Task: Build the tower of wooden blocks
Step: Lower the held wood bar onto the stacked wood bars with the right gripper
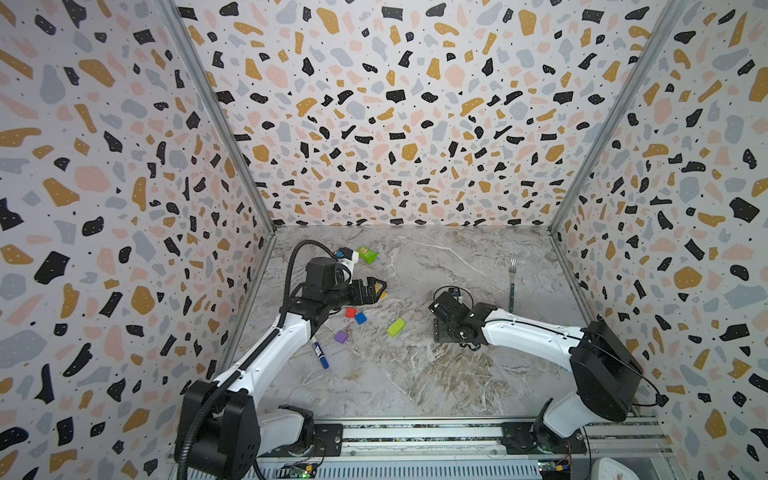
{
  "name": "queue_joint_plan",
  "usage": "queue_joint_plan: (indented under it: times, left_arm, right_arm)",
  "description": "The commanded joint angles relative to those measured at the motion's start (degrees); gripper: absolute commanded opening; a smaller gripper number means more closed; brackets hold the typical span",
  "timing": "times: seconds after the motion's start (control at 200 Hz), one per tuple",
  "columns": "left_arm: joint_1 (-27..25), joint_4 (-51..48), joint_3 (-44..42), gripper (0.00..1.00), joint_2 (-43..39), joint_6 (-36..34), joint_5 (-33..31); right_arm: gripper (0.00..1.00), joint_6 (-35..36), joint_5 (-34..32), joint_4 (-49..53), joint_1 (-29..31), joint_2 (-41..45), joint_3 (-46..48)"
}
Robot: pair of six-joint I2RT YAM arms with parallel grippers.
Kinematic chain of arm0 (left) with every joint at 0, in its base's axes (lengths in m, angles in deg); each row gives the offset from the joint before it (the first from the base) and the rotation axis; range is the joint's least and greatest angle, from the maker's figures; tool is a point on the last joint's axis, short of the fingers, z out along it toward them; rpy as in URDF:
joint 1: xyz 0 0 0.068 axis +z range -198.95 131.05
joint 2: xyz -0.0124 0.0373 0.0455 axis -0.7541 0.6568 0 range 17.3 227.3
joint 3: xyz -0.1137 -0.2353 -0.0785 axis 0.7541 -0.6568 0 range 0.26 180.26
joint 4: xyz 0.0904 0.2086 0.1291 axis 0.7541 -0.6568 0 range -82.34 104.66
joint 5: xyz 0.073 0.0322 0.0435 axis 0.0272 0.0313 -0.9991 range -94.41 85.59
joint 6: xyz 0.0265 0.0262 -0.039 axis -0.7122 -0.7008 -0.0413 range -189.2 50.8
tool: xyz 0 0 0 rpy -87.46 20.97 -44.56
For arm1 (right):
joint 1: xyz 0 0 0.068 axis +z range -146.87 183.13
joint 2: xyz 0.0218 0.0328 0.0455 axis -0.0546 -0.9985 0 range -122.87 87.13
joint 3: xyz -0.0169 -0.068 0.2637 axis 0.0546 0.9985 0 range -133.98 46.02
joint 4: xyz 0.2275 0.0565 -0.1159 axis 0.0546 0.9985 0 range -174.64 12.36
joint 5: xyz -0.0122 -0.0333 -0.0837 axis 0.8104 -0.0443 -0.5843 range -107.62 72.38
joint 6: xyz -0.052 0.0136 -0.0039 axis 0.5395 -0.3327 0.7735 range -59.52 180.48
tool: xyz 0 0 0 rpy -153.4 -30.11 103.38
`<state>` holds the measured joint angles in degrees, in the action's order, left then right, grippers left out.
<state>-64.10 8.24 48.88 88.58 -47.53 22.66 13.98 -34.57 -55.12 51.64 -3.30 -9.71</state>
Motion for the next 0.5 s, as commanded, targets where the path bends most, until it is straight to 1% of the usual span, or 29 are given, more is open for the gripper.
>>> queue_joint_plan:
  times: [0.0,0.185,0.496]
  left_arm:
    - [-0.3,0.5,0.3,1.0,0.3,-0.3,0.2]
    - [-0.5,0.5,0.1,1.0,0.4,-0.3,0.0]
    - [-0.5,0.2,0.2,1.0,0.4,-0.6,-0.5]
  right_arm:
    - [0.65,-2.3,0.0,-0.8,0.1,2.2,1.2]
    - [0.65,-3.1,2.0,-3.8,0.1,-0.7,3.1]
    - [0.65,-2.2,2.8,-6.4,-0.5,-4.4,3.3]
